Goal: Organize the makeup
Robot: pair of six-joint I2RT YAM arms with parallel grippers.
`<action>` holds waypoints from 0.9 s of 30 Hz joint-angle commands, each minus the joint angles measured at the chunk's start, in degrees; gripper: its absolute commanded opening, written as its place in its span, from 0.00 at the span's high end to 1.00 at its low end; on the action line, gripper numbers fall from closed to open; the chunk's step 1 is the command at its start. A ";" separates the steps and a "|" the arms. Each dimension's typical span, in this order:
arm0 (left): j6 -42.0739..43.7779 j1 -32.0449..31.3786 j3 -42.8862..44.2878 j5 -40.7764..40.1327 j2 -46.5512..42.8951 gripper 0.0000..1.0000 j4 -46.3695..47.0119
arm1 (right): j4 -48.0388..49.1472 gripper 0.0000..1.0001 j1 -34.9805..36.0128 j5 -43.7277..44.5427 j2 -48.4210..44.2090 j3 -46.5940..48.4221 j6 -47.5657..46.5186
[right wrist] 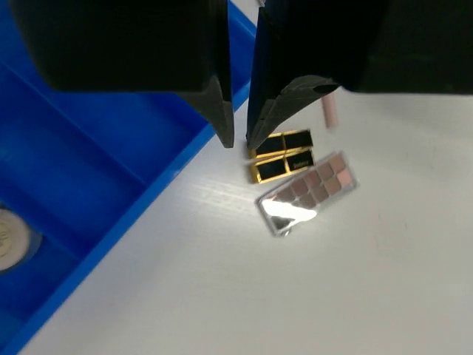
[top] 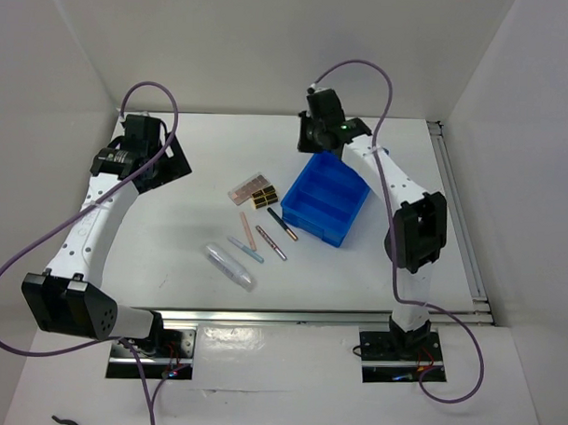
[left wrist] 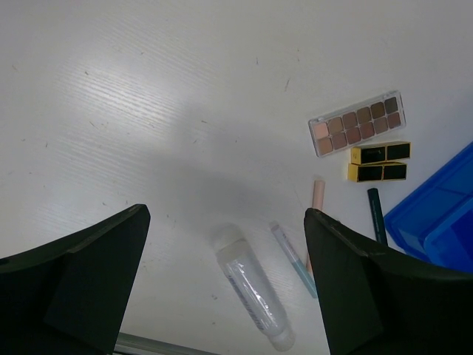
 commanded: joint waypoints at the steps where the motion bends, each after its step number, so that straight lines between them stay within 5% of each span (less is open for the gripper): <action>1: 0.14 0.27 -0.04 -0.87 -0.92 0.00 0.84 | -3.81 0.76 8.40 -4.00 0.44 -1.77 -5.19; 6: -1.53 0.27 -0.57 -2.10 -1.44 0.00 0.31 | -4.35 0.57 17.13 -5.07 -0.79 -9.24 -8.89; 11: -4.44 1.32 -0.32 -3.68 -1.97 0.00 -1.71 | -2.59 0.24 26.78 -9.64 -2.99 -14.34 -12.49; 17: -5.14 2.38 0.84 -3.68 -1.97 0.00 -2.77 | -1.36 0.14 33.39 -8.86 -0.80 -16.10 -13.02; 27: -4.08 2.38 0.31 -4.21 -3.64 0.00 -2.77 | 5.13 0.18 35.95 -5.24 6.24 -17.16 -14.17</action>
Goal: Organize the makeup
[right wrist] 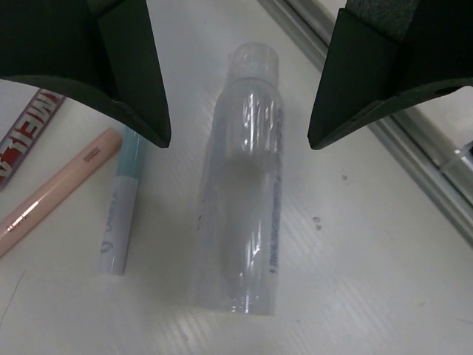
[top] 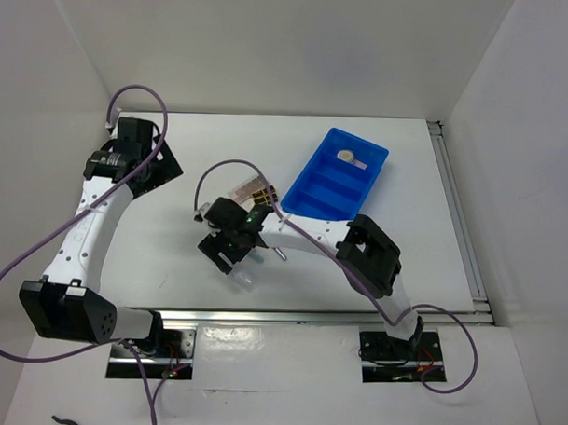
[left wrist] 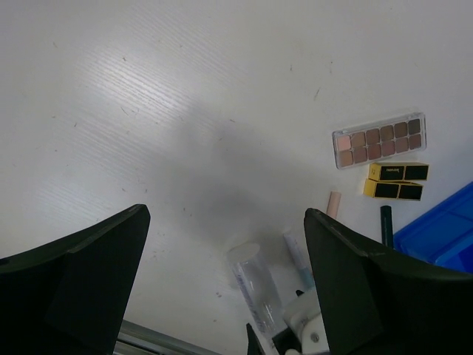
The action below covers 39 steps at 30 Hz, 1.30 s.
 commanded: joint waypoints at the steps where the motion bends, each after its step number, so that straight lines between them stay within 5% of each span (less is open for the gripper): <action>1: -0.59 0.26 1.05 -1.15 -2.22 0.00 0.42 | 4.94 0.20 0.38 1.40 2.25 -1.29 -1.05; 11: -0.59 0.26 3.06 -0.01 -0.56 0.00 1.65 | 7.23 0.48 0.91 -1.85 2.79 -4.90 0.62; 17: -0.06 0.26 4.30 -1.23 -0.55 0.00 1.13 | 6.19 0.68 1.44 2.18 -7.29 -4.11 -0.44; 23: -0.58 0.26 5.44 -1.24 -0.38 0.00 1.74 | 2.14 0.68 -3.28 17.64 -18.11 -4.27 -5.18; 30: -0.59 0.26 5.45 1.22 0.68 0.00 2.89 | 9.69 0.68 -18.58 20.29 -31.39 -15.43 -14.49; 39: -0.59 0.26 4.30 2.80 1.21 0.00 4.03 | 22.60 0.67 -26.06 21.10 -33.59 -28.44 -25.30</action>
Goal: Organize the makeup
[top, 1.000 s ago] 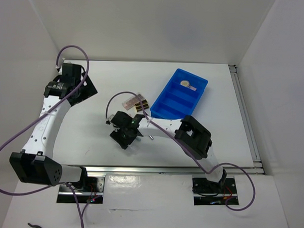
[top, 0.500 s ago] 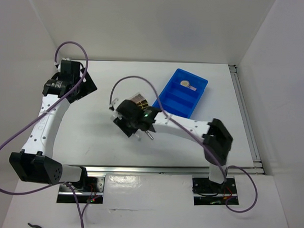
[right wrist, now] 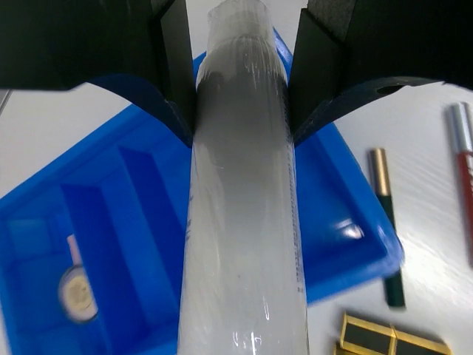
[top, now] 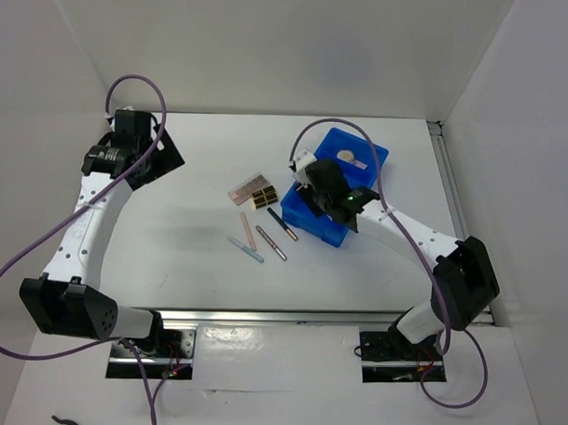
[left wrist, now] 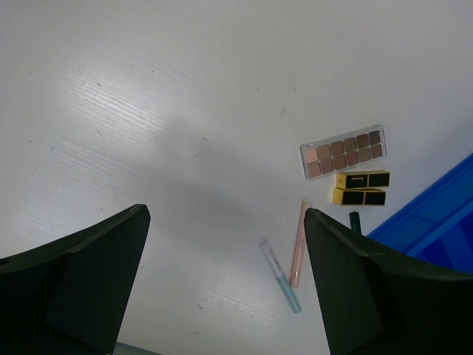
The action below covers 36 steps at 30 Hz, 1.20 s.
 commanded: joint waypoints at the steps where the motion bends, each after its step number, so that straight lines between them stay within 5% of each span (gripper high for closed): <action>1: -0.78 0.26 0.85 0.97 0.61 0.00 2.08 | 11.18 0.67 -2.96 -1.42 -1.42 -2.68 -5.64; 12: -1.31 0.26 -0.29 0.97 0.62 0.00 2.08 | 11.19 0.62 -6.49 -15.22 0.33 -4.18 -7.32; 24: -1.31 0.26 -0.29 1.49 1.76 0.00 2.08 | 10.58 0.58 -6.49 -15.05 0.86 -7.78 -6.17; 29: -1.31 0.26 -0.29 1.49 1.76 0.00 2.08 | 9.96 0.33 -6.49 -14.44 0.86 -7.78 -6.17; 36: -1.31 0.26 -0.29 2.02 1.76 0.00 2.61 | 8.03 0.23 -6.49 -11.10 0.86 -4.80 -6.17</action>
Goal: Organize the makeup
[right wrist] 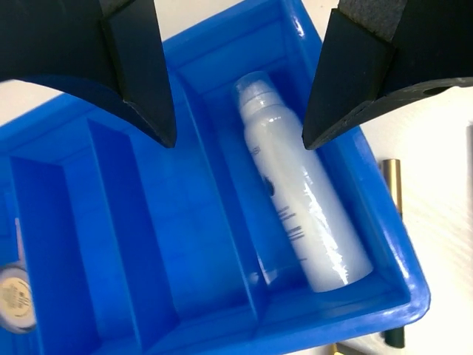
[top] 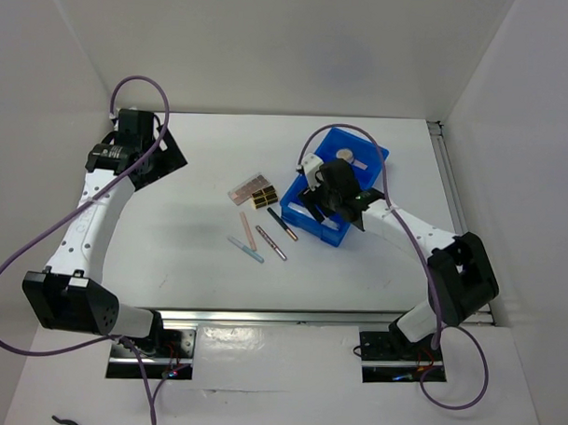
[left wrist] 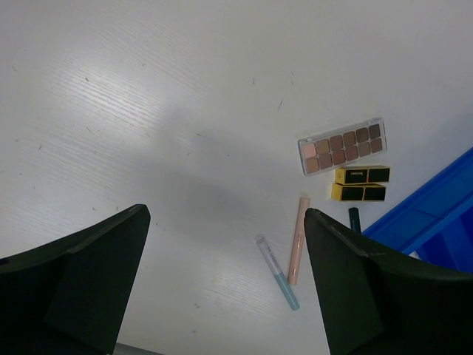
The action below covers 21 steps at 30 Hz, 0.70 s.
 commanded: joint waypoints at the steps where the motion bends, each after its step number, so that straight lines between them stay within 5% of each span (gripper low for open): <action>1: -1.27 0.26 -0.05 1.17 0.75 0.00 1.82 | 1.08 0.23 0.29 2.98 -0.99 3.70 -0.05; 11: -0.21 0.26 -0.05 0.04 0.23 0.00 1.82 | -4.37 0.54 10.38 -6.76 -3.38 11.18 15.83; 16: 2.42 1.05 2.58 1.69 1.28 0.00 -0.10 | -7.97 0.52 20.65 -4.06 5.93 15.65 20.60; 21: 3.47 1.58 7.15 1.00 4.53 0.00 -4.33 | -9.21 0.49 23.75 -4.48 13.94 17.51 22.62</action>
